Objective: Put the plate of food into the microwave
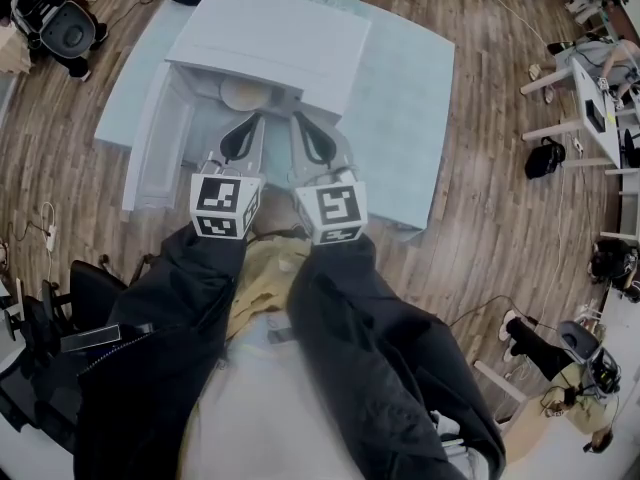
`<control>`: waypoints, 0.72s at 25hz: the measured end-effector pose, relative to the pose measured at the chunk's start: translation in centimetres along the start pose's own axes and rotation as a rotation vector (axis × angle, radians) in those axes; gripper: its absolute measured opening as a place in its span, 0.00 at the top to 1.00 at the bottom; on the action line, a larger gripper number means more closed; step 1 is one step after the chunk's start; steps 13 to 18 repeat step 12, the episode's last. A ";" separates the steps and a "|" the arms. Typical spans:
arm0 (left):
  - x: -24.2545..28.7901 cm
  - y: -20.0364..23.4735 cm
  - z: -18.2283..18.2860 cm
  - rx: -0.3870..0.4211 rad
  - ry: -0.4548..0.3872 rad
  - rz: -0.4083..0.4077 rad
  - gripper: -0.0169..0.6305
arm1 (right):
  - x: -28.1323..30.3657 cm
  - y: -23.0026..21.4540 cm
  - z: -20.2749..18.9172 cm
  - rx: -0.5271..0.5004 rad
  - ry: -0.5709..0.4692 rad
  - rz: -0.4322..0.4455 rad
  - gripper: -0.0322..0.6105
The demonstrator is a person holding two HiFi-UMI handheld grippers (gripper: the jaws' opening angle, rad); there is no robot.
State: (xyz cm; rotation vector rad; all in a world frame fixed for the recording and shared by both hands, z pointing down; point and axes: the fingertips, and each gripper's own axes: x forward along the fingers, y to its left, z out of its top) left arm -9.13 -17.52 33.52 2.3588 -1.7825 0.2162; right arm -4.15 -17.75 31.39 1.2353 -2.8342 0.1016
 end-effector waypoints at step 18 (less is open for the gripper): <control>0.6 -0.7 -0.3 0.002 0.016 -0.009 0.98 | -0.2 -0.7 0.0 -0.002 0.001 -0.002 0.96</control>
